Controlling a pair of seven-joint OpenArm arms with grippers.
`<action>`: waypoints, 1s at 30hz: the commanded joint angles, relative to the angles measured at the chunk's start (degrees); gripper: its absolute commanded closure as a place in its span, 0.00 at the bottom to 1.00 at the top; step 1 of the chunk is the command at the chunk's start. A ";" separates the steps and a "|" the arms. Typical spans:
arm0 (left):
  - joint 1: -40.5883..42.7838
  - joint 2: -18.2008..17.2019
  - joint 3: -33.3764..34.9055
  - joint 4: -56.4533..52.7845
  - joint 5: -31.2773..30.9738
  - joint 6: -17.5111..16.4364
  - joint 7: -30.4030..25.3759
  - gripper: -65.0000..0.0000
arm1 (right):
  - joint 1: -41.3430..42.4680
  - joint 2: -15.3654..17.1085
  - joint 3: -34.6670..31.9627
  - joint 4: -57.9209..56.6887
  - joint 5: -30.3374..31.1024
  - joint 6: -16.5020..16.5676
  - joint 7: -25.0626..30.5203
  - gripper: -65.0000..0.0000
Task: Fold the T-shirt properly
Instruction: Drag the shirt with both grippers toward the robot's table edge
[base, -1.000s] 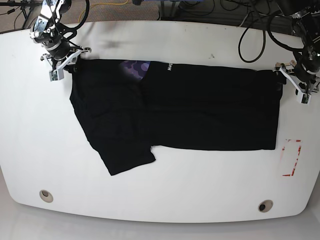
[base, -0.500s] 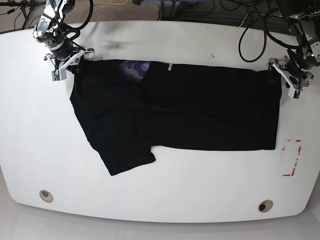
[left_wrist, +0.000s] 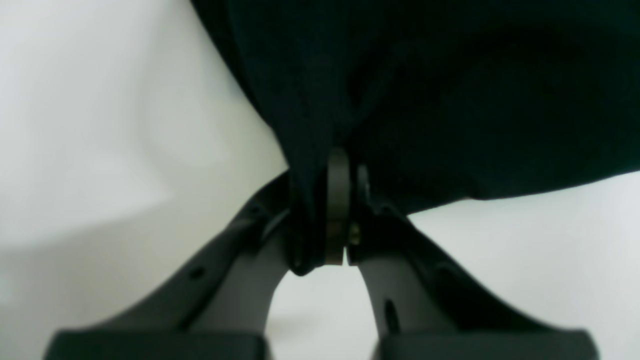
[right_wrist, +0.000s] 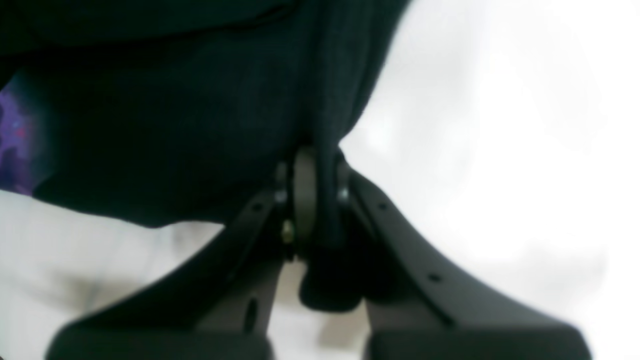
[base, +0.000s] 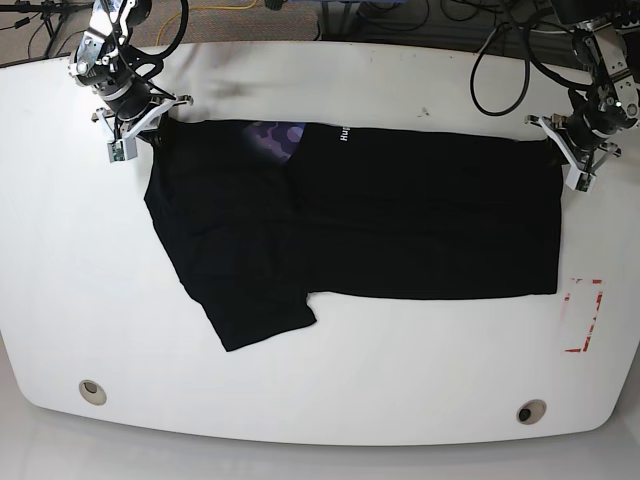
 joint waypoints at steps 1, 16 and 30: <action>3.17 -0.81 -0.46 3.52 1.06 0.01 1.67 1.00 | -1.87 1.42 0.41 1.15 -0.02 0.37 -0.39 0.99; 15.13 -0.81 0.68 17.24 1.14 0.01 1.67 1.00 | -11.89 2.21 3.48 9.06 -0.11 0.28 -0.48 0.99; 15.83 -1.16 4.82 18.29 1.41 0.01 1.84 1.00 | -13.47 2.29 10.17 9.06 -0.20 2.88 -2.06 0.98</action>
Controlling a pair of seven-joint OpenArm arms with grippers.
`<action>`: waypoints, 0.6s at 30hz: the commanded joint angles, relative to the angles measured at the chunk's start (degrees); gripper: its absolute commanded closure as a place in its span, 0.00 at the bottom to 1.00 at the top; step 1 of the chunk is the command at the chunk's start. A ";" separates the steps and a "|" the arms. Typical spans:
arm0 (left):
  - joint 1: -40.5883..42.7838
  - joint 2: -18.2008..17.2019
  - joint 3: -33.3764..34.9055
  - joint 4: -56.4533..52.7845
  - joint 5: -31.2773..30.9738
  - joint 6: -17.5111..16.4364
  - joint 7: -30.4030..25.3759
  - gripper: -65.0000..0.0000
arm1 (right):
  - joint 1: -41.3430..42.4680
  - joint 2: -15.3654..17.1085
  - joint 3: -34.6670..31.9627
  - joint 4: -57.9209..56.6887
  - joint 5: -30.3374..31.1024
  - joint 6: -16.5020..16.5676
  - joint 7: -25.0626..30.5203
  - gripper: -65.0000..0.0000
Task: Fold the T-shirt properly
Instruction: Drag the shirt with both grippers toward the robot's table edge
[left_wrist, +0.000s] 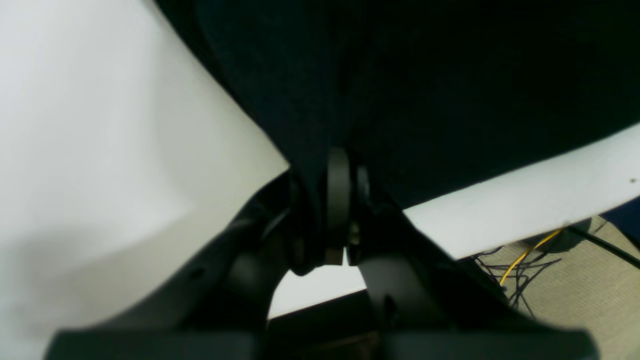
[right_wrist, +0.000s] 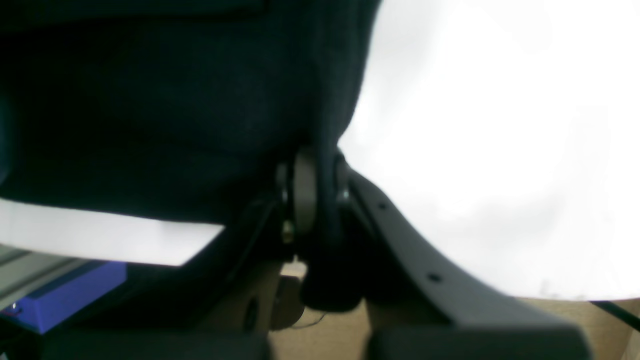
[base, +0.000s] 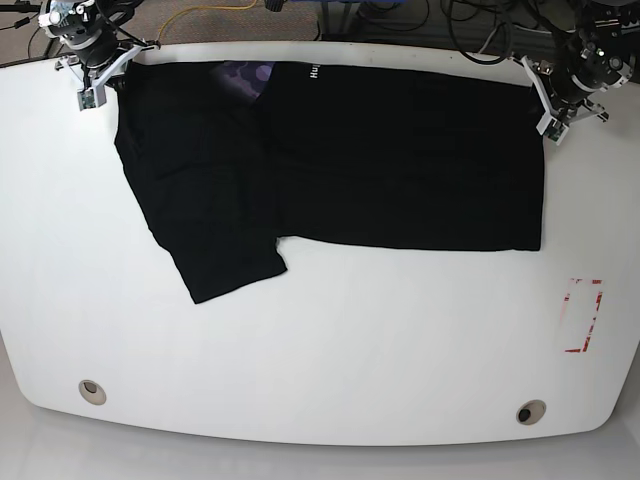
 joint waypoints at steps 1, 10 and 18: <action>0.12 -1.01 0.34 1.07 -0.01 0.14 -0.52 1.00 | -0.40 0.74 0.88 0.89 0.41 0.52 0.83 0.98; 2.76 -2.15 0.60 1.33 -0.10 0.14 -0.43 1.00 | 0.04 1.62 0.88 0.18 -2.84 0.52 0.83 0.99; 5.13 -2.68 0.51 1.33 -0.01 0.14 -0.43 1.00 | 0.04 1.62 0.88 0.09 -3.37 0.52 0.83 0.98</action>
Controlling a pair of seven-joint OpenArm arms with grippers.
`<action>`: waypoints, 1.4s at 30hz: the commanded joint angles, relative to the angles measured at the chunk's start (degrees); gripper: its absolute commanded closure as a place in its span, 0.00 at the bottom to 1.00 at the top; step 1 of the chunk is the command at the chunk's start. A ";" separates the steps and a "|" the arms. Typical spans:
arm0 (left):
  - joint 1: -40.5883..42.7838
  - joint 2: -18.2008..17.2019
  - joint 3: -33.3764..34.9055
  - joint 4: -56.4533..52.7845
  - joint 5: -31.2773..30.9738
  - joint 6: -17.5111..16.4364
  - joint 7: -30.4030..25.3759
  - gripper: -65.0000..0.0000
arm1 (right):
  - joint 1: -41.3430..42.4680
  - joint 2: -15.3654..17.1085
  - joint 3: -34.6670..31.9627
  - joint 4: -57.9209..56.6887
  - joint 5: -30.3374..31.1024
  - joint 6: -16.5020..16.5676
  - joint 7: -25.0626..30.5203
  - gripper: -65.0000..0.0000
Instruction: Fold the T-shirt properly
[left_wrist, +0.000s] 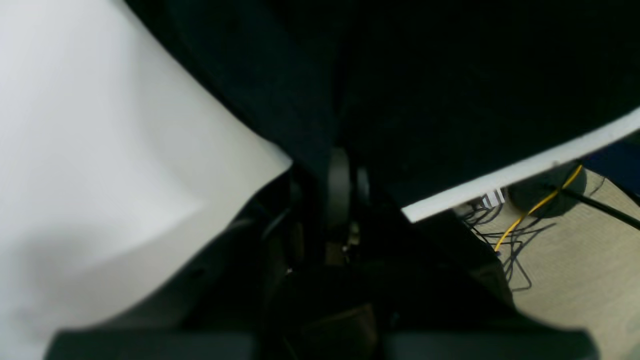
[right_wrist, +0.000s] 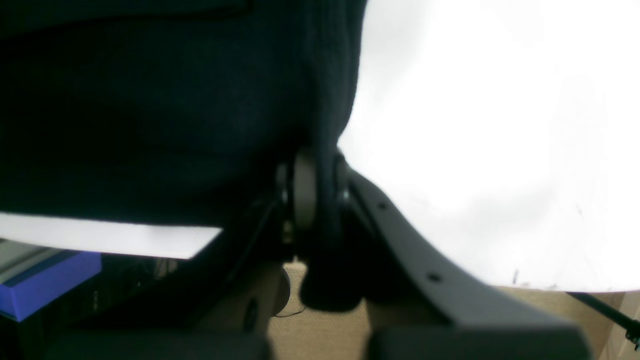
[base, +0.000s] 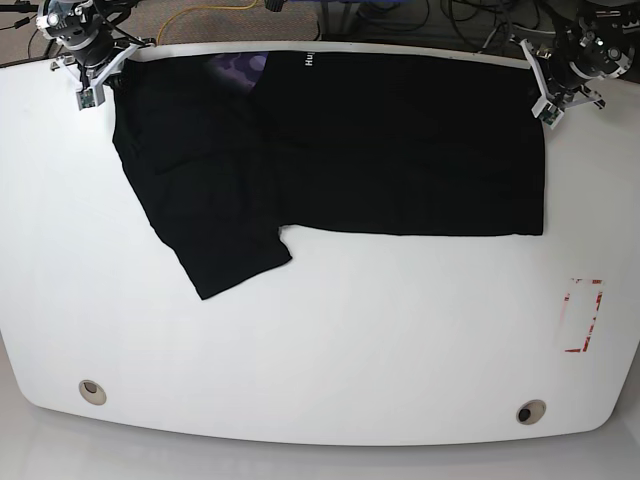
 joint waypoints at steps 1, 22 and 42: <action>0.58 -0.95 -0.69 0.92 0.42 0.34 -0.32 1.00 | -0.27 0.86 0.66 0.77 -0.26 -0.07 0.83 0.98; -1.79 -2.45 -1.83 3.20 -0.02 0.34 -0.32 0.31 | -0.62 0.59 0.31 6.57 0.17 -0.07 0.83 0.38; -4.08 -2.01 -10.27 6.63 -0.10 0.34 -0.49 0.31 | 6.06 -2.22 -7.34 13.96 -0.35 -0.07 -2.25 0.38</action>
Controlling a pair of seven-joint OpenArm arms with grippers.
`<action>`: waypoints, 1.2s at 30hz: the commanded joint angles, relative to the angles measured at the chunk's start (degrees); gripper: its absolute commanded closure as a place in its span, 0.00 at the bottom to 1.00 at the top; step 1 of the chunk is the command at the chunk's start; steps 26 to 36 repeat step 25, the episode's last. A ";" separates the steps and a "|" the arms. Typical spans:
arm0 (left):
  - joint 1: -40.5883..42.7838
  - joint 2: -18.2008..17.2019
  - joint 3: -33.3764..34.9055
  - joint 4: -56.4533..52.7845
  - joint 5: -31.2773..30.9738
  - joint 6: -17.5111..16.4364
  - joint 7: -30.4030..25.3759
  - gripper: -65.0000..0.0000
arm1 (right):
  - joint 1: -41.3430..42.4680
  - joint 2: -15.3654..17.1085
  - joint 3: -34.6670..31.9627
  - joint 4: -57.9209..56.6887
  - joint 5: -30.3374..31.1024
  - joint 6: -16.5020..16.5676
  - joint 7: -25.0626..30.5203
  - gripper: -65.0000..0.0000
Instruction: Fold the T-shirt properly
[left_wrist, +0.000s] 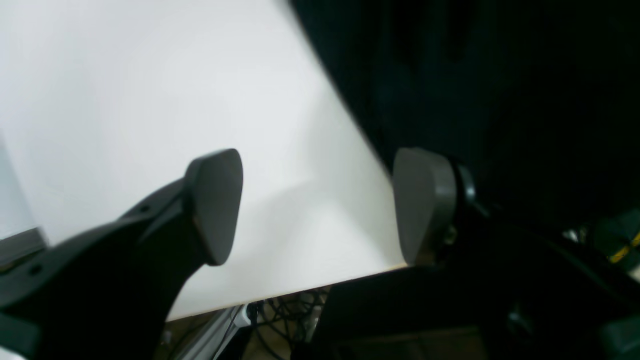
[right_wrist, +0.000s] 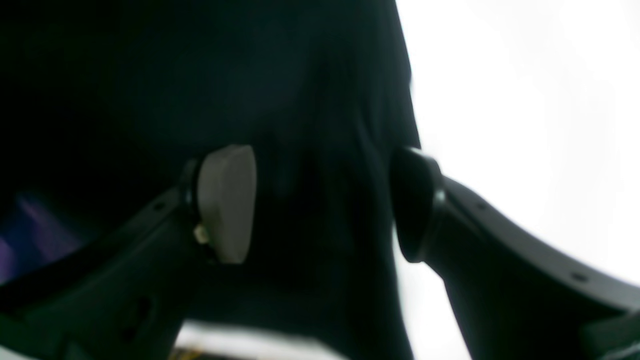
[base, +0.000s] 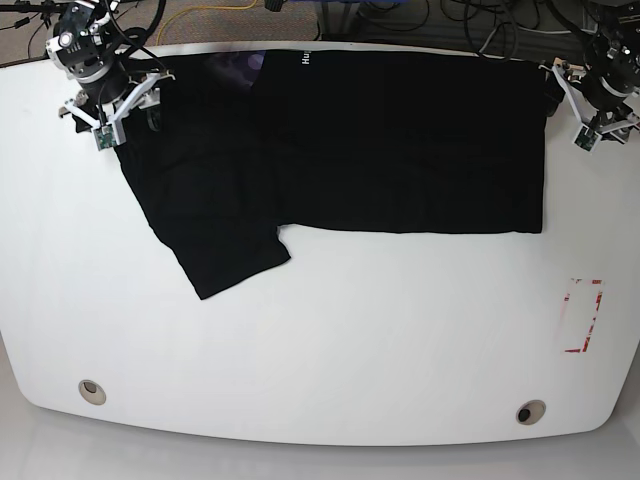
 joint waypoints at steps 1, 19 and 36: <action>-0.91 -0.83 -1.66 0.93 -0.39 0.16 -1.04 0.31 | 0.58 0.36 -0.85 1.00 0.65 -0.07 0.79 0.38; -4.86 0.75 -2.63 0.84 -0.21 0.16 -0.95 0.31 | 2.95 0.18 -7.36 0.91 0.65 -0.29 0.79 0.38; -4.86 1.90 -2.54 0.84 -0.21 0.16 -0.95 0.31 | 4.10 0.09 -8.50 0.91 0.65 -0.29 0.79 0.38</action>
